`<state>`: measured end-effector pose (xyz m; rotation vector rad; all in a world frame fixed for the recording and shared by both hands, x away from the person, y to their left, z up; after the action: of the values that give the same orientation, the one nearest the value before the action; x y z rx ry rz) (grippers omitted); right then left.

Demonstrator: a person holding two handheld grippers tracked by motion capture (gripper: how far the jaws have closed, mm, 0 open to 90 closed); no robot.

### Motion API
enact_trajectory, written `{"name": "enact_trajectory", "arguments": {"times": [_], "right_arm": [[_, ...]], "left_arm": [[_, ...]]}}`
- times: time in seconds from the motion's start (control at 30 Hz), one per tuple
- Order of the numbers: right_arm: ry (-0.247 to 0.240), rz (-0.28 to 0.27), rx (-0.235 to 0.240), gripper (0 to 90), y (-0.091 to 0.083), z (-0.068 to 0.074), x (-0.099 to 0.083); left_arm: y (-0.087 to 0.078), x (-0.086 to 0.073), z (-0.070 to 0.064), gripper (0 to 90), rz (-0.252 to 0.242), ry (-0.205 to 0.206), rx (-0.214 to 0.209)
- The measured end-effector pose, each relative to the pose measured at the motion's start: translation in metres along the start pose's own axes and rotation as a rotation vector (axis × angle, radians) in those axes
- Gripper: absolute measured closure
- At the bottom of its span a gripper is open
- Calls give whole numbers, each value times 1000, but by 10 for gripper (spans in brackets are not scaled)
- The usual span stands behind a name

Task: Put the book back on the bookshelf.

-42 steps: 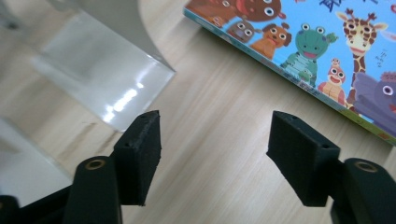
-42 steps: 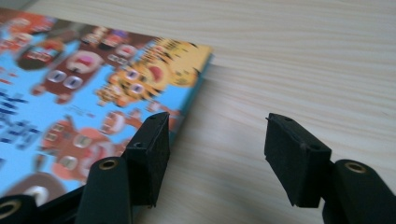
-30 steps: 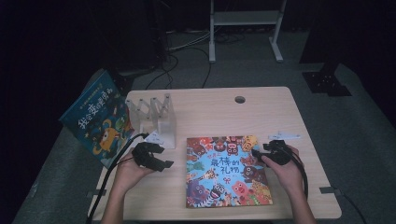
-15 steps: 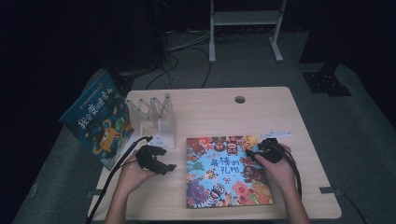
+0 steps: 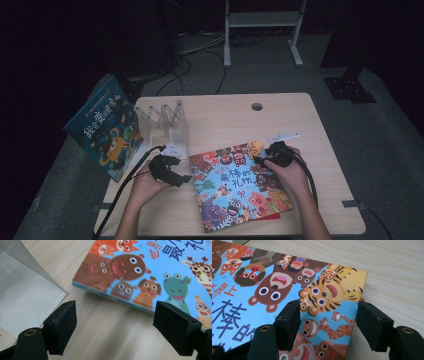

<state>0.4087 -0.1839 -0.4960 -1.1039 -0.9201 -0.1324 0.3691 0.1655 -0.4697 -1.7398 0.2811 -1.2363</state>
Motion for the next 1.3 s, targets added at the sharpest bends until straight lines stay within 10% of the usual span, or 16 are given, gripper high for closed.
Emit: {"name": "enact_trajectory", "arguments": {"times": [0.73, 1.3], "right_arm": [[-103, 7, 53, 371, 26, 22, 27], [-116, -63, 23, 395, -38, 11, -25]], "left_arm": [[21, 3, -8, 158, 9, -22, -72], [21, 3, -9, 154, 17, -25, -61]]}}
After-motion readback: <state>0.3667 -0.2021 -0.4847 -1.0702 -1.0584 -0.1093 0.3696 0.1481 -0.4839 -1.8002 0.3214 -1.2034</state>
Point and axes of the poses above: each handheld gripper's, and its own axes: y roughly forward along the jaws, x roughly out of its top, z roughly to its left, the point moved 4 cm from there along y, roughly forward along the jaws, and after that the axes turned 1 degree about z, right-handed, at the moved point
